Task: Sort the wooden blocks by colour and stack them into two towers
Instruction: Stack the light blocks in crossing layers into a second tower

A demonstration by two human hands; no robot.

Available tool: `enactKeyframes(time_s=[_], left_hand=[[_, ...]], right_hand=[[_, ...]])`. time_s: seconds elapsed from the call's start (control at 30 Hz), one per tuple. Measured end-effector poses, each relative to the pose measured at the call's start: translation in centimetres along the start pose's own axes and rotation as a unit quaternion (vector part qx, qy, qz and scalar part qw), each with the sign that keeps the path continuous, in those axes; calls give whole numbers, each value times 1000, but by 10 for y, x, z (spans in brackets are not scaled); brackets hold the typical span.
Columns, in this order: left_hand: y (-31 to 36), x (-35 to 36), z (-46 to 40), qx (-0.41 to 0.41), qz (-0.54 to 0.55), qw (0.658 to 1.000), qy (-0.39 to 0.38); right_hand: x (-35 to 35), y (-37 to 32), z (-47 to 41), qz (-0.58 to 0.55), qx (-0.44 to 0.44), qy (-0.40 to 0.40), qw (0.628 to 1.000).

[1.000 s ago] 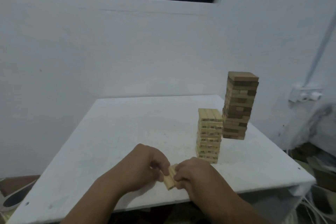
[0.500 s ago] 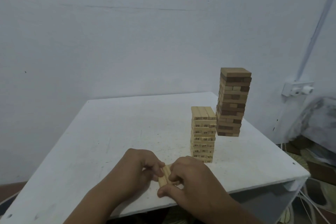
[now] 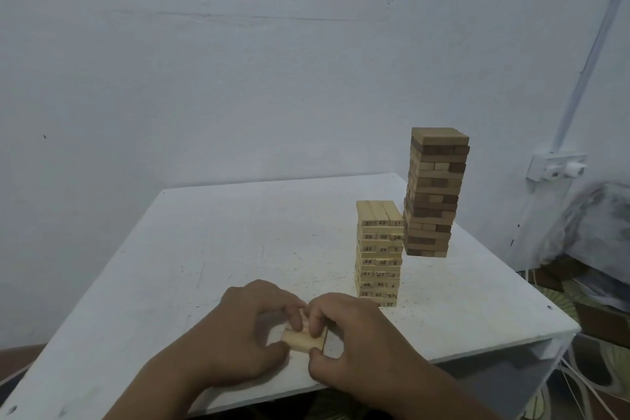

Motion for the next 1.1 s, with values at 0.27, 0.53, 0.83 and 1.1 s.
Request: enactKeyframes(time_s=[0.27, 0.53, 0.83, 1.1], left_hand=[[-2, 2, 4, -1, -5, 999, 42], [-1, 0, 9, -5, -19, 999, 39], [2, 3, 8, -22, -14, 998, 61], [16, -6, 9, -38, 102, 984, 140]], right_hand=[[-1, 3, 3, 55, -18, -7, 998], [-3, 4, 6, 53, -19, -24, 998], [-4, 5, 4, 69, -12, -49, 996], [-11, -6, 3, -72, 21, 18, 997]])
Point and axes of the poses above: each hand's wrist, its own z-axis away from the middle knuckle, its own x-axis out of the palm, y = z × x, the point moved 1 cm from there along -z, towards the middle knuckle, and after that the axes turned 1 degree about -y, right-handed, at the moved point
